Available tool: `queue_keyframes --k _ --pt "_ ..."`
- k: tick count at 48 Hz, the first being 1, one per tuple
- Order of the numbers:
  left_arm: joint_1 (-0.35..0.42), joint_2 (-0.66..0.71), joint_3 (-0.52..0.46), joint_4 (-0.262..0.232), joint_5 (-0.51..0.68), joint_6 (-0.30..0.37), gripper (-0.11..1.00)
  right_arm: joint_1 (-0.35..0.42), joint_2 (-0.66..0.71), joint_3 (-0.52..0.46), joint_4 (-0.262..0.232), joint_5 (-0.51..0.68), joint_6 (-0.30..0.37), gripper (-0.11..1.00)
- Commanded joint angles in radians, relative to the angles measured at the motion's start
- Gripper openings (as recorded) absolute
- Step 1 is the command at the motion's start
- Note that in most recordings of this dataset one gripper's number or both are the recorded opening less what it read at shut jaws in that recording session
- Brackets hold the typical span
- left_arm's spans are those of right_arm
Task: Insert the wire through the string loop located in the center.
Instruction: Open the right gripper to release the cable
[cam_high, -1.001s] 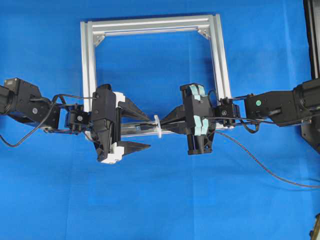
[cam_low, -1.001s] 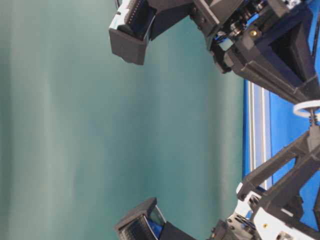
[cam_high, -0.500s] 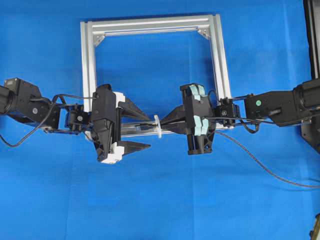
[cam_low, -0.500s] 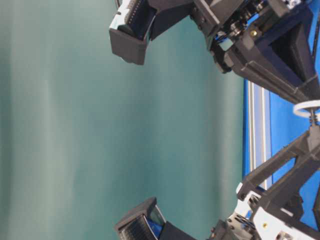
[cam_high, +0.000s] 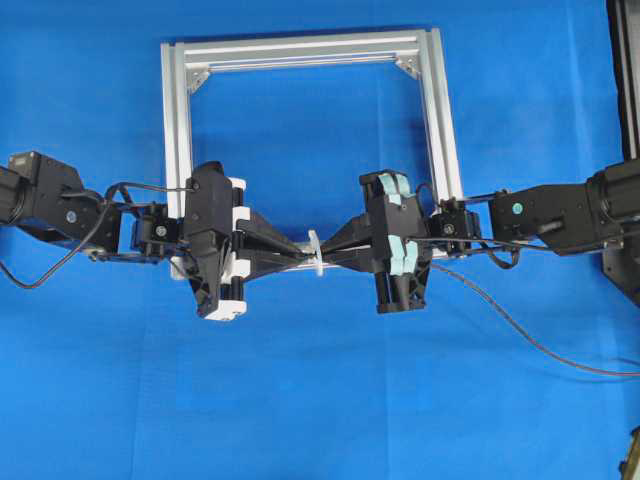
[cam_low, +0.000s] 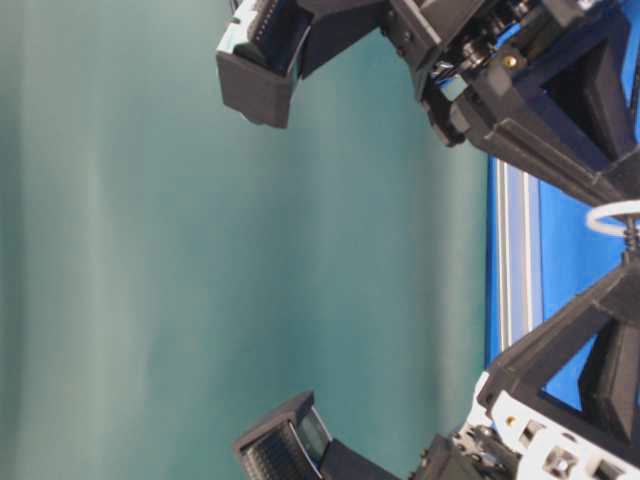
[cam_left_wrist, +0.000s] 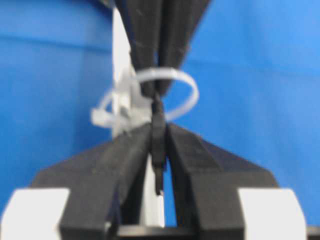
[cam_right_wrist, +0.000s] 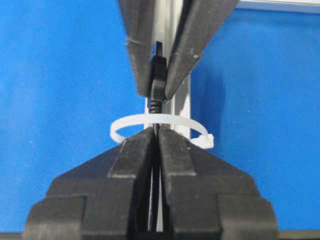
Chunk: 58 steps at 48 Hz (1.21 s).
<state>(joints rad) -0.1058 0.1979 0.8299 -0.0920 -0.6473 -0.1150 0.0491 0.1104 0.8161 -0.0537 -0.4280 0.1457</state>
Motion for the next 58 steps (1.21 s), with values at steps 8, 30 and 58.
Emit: queue_keyframes --k 8,30,58 --pt "0.002 -0.015 -0.020 0.002 -0.005 0.000 0.08 -0.005 -0.014 -0.018 -0.005 -0.011 -0.003 -0.02" --pt "0.002 -0.015 -0.018 0.002 0.005 0.000 0.08 -0.005 -0.012 -0.021 -0.012 -0.012 -0.003 0.04" --pt "0.000 -0.015 -0.020 0.002 0.005 0.002 0.08 -0.005 -0.014 -0.020 -0.008 0.011 -0.003 0.96"
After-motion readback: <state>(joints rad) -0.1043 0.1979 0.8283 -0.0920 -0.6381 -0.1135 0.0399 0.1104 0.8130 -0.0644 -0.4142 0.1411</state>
